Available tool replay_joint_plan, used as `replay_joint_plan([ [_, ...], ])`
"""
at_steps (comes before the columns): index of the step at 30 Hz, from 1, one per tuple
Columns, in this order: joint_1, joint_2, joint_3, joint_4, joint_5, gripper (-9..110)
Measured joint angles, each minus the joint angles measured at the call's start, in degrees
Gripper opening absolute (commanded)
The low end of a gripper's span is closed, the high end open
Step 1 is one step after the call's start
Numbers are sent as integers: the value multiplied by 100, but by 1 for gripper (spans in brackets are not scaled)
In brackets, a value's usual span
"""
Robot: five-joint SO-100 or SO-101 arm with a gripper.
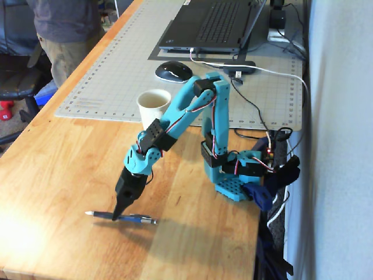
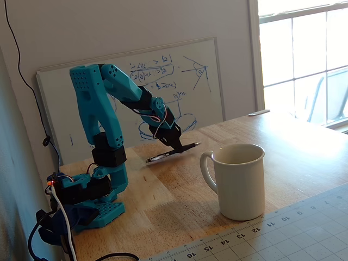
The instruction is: Grasp a pen and put it in a mug.
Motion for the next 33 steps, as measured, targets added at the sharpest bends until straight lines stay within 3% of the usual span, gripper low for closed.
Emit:
replay_joint_plan([
  [11,853,1811,0,0,-237,0],
  [20,1723,3059,0,0,-2531,0],
  [25,2320,3630,9,-88,-3270,0],
  [33,3278,4579,1230,-2329,-3410,0],
])
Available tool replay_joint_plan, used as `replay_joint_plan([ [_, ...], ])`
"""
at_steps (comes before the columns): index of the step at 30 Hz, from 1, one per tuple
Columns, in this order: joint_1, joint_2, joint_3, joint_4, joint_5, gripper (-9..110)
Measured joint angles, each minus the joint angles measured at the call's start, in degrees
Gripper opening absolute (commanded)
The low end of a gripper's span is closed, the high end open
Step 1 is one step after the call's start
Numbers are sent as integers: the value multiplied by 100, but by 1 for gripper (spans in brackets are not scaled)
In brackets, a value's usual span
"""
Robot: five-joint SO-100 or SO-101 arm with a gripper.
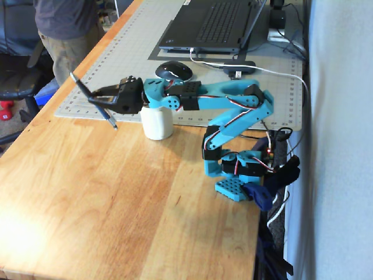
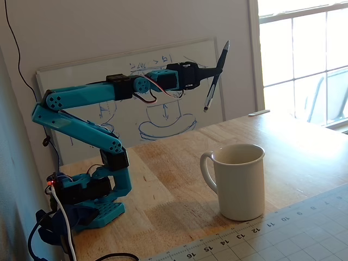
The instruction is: Grasp a pen and put it in a mug.
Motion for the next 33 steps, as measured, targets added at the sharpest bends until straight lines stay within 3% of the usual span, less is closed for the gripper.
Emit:
replay_joint_plan([
  [7,984,193,1002,-2619,-97,0],
  [13,1978,202,1239,-3946,-97,0],
  [24,3647,202,1424,-4254,-97,0],
  [33,3841,220,2373,-4271,-97,0],
])
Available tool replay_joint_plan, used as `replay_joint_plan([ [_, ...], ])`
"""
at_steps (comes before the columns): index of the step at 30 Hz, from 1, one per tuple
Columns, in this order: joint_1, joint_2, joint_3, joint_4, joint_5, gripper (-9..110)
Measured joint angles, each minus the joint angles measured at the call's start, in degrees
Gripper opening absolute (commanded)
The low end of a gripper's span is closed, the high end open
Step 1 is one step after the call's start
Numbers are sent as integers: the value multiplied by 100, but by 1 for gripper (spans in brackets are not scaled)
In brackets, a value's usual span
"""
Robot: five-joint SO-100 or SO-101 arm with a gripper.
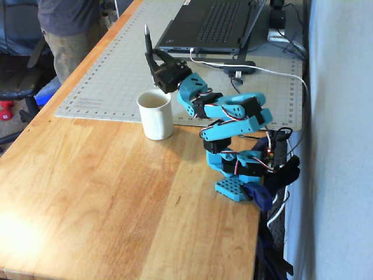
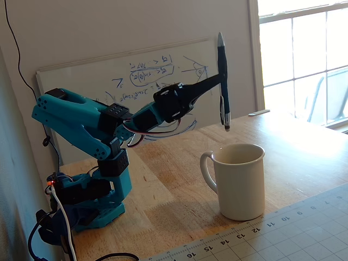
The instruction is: Grasp a pen and put it in a mug.
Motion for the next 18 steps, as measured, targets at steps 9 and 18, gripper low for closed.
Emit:
replay_joint_plan([
  [9,-176,-281,220,0,0,0],
  [18,-193,-1090,220,0,0,0],
])
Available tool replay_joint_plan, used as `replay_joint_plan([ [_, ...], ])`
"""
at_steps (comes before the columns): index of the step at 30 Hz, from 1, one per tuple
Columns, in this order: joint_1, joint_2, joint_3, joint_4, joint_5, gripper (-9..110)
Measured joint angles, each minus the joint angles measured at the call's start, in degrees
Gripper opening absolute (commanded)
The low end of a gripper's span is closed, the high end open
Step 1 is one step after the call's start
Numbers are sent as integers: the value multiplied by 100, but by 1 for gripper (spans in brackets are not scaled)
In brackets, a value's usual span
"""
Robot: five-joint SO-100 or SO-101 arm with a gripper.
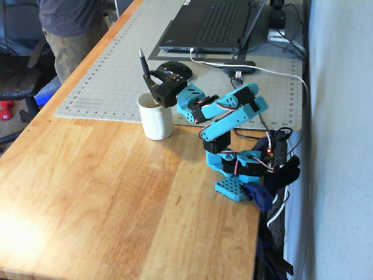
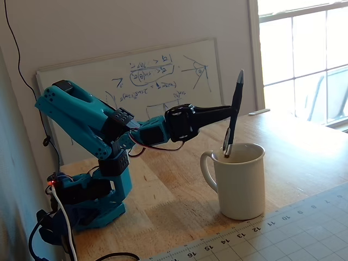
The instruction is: Grasp a pen and put it in a mug.
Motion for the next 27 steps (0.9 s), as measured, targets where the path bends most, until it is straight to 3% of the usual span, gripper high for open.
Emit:
replay_joint_plan([
  [4,0,-149,0,0,0,1],
  [12,0,-167,0,0,0,19],
  [20,-334,-167,-237,0,-35,19],
  [27,-1107,-105,-633,176,-1433,19],
])
